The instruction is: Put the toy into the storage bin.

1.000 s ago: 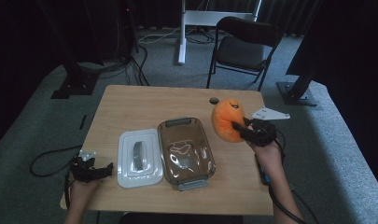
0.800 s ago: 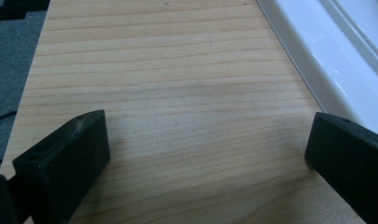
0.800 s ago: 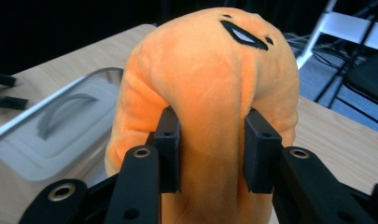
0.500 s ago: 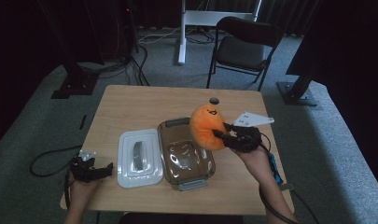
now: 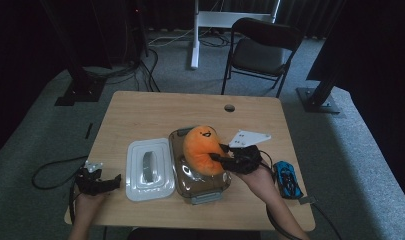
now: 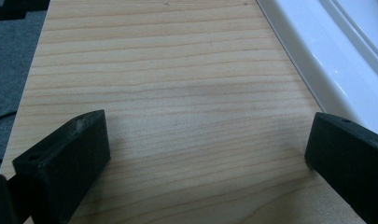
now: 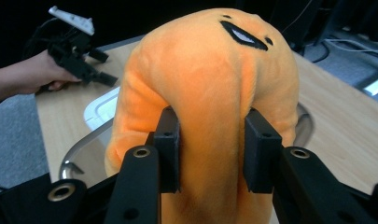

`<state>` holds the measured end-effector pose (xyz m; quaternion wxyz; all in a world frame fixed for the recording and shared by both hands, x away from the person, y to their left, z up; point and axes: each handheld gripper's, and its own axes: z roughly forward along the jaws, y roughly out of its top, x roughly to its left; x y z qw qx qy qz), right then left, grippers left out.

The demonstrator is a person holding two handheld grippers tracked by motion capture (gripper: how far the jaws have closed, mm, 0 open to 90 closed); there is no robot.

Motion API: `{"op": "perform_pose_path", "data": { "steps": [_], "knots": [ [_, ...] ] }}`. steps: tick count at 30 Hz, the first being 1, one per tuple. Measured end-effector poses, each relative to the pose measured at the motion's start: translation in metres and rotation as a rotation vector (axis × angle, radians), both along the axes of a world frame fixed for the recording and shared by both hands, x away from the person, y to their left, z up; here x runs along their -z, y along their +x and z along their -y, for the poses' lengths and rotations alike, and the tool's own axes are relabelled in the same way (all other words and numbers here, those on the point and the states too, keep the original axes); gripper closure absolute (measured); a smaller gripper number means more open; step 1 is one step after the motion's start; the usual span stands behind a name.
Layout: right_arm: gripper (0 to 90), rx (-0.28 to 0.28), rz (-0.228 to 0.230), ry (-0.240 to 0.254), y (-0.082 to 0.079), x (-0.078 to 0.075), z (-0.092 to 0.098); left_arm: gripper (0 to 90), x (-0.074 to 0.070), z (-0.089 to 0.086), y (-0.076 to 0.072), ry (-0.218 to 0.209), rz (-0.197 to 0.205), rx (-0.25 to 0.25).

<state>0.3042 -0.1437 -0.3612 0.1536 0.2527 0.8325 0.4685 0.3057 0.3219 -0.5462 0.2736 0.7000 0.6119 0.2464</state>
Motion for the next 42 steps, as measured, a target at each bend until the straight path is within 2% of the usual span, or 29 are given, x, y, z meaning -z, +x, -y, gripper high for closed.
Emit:
{"op": "perform_pose_path", "data": {
  "steps": [8,17,35,42],
  "knots": [
    [63.5,-0.06,-0.03,-0.035,-0.007,0.014,-0.015,0.3,0.0,0.0,0.0,0.0,0.001,0.005],
    [63.2,-0.085,-0.079,-0.071,-0.005,0.032,-0.023,0.3,0.0,-0.001,0.0,0.001,-0.003,0.008],
    [61.6,-0.094,-0.139,-0.129,0.003,0.049,-0.028,0.3,0.0,0.0,0.0,0.0,-0.001,0.006],
    [57.9,-0.098,-0.179,-0.144,0.007,0.052,-0.03,0.3,0.0,0.0,0.0,0.0,-0.001,0.006]
  ]
}}
